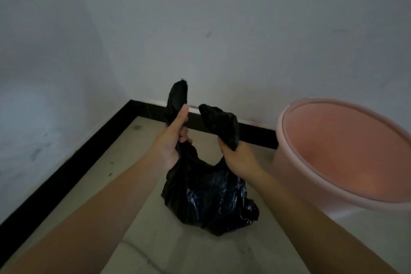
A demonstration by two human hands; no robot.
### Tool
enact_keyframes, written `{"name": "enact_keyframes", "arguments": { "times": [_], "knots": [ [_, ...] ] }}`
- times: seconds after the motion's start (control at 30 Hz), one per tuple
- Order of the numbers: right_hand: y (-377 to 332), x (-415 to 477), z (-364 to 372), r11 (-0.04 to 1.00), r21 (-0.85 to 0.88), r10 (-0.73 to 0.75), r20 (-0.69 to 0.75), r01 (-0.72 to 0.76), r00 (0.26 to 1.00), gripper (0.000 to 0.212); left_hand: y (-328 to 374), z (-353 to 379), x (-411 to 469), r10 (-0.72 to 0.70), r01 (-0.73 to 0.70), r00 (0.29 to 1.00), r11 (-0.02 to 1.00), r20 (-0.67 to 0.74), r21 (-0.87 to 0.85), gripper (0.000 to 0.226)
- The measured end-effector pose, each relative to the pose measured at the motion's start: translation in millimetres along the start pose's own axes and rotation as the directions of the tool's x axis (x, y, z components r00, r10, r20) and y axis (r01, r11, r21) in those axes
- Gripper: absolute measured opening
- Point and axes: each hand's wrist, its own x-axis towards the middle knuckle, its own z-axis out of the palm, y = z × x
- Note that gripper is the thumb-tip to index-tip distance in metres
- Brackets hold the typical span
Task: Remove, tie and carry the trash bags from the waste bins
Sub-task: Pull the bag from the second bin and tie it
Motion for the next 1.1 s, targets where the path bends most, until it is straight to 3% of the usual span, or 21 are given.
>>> {"name": "enact_keyframes", "arguments": {
  "times": [0.07, 0.17, 0.27, 0.33, 0.47, 0.57, 0.67, 0.77, 0.87, 0.97, 1.03, 1.1],
  "knots": [
    [3.4, 4.3, 7.2, 0.995, -0.063, -0.072, 0.012, 0.072, 0.997, 0.043, -5.3, 3.8, 1.2, 0.004, -0.013, 0.997, 0.993, 0.073, 0.120, 0.033],
    [5.9, 8.5, 18.5, 0.967, -0.188, -0.154, 0.092, 0.169, 0.984, 0.031, -7.9, 10.7, 10.0, 0.102, -0.113, 0.993, 0.965, 0.060, 0.235, 0.012],
    [17.7, 9.8, 19.4, 0.901, -0.370, -0.211, 0.084, 0.227, 0.974, 0.018, -0.6, 12.0, 23.5, 0.194, -0.179, 0.974, 0.975, -0.115, 0.129, 0.009],
    [27.0, 7.7, 17.1, 0.913, -0.350, -0.197, 0.076, 0.211, 0.977, 0.020, 0.3, 10.0, 27.6, 0.167, -0.161, 0.968, 0.986, -0.189, 0.043, 0.017],
    [43.2, -0.1, 11.3, 0.917, -0.323, -0.197, 0.147, 0.235, 0.969, 0.027, -16.7, 4.4, 30.0, 0.027, -0.030, 0.997, 0.999, -0.077, -0.038, 0.024],
    [48.6, 1.3, -4.9, 0.971, -0.195, -0.135, 0.042, 0.140, 0.990, 0.017, -21.9, -7.3, 30.3, -0.130, 0.142, 0.987, 0.982, 0.094, -0.128, 0.024],
    [48.2, 10.5, -12.9, 0.988, -0.067, -0.145, -0.037, 0.143, 0.989, 0.031, -28.0, -23.0, 24.3, -0.255, 0.270, 0.932, 0.962, 0.257, -0.026, 0.016],
    [38.4, 18.5, -15.2, 0.991, -0.057, -0.109, 0.132, 0.117, 0.985, 0.033, -33.7, -34.1, 25.7, -0.327, 0.284, 0.889, 0.943, 0.321, 0.173, 0.037],
    [29.8, 26.6, -15.8, 0.994, -0.038, -0.090, 0.309, 0.107, 0.947, 0.033, -36.2, -34.8, 23.5, -0.345, 0.211, 0.832, 0.921, 0.434, 0.327, 0.032],
    [26.4, 35.2, -11.7, 0.944, -0.283, -0.047, 0.398, 0.171, 0.916, 0.033, -42.4, -36.2, 25.7, -0.332, 0.154, 0.835, 0.906, 0.438, 0.395, 0.040],
    [26.3, 37.6, -6.9, 0.868, -0.452, 0.032, 0.463, 0.205, 0.886, 0.037, -44.9, -34.3, 27.7, -0.339, 0.140, 0.838, 0.892, 0.429, 0.431, 0.031],
    [26.6, 36.5, -3.0, 0.819, -0.539, 0.112, 0.484, 0.195, 0.868, 0.038, -47.2, -32.4, 31.6, -0.355, 0.157, 0.853, 0.873, 0.382, 0.462, 0.044]
  ]
}}
